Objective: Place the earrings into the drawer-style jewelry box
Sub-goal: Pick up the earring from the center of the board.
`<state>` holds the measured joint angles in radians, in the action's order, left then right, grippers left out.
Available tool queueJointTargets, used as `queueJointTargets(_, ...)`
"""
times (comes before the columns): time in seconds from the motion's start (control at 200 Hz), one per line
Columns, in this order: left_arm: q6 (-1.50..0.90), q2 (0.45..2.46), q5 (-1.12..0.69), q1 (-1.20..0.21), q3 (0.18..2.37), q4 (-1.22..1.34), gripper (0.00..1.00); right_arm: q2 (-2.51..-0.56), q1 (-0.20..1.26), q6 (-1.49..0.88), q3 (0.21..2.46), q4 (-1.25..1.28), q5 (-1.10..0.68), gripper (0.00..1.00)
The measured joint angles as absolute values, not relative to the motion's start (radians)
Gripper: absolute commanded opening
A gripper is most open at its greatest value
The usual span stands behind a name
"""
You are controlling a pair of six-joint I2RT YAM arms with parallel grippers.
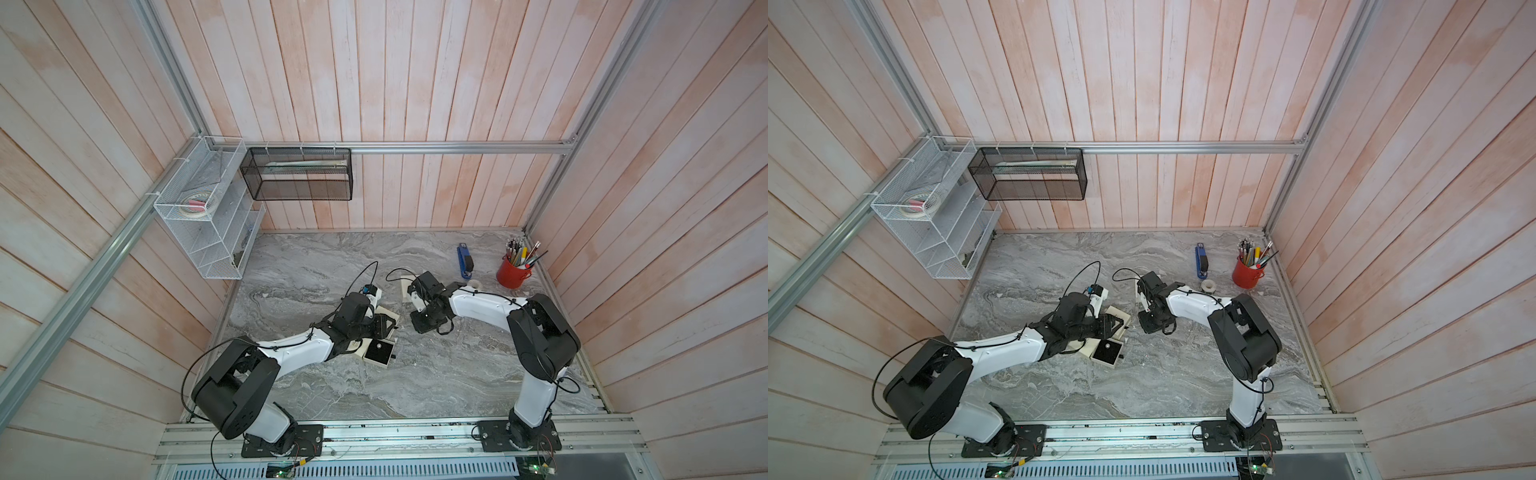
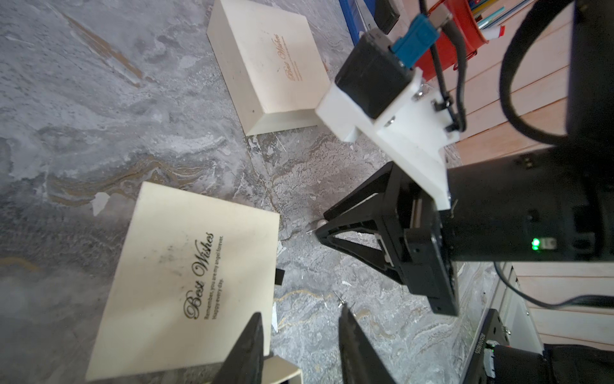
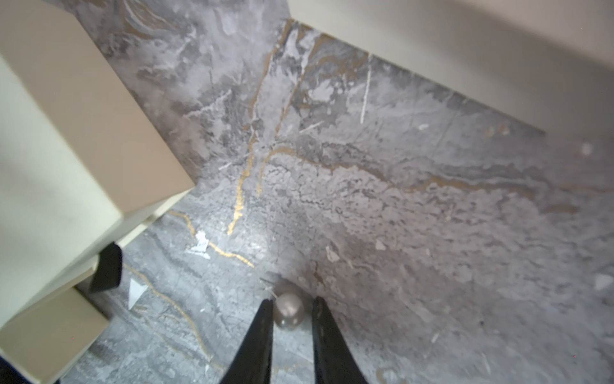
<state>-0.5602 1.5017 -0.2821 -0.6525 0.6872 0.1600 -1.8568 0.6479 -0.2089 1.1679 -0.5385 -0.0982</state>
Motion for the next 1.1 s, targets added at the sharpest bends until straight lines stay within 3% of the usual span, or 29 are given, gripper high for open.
queueJointTargets(1.1,-0.560,1.484,-0.282,-0.632,0.677,0.156,0.39,-1.878,0.670,-0.208,1.201,-0.580,-0.049,0.19)
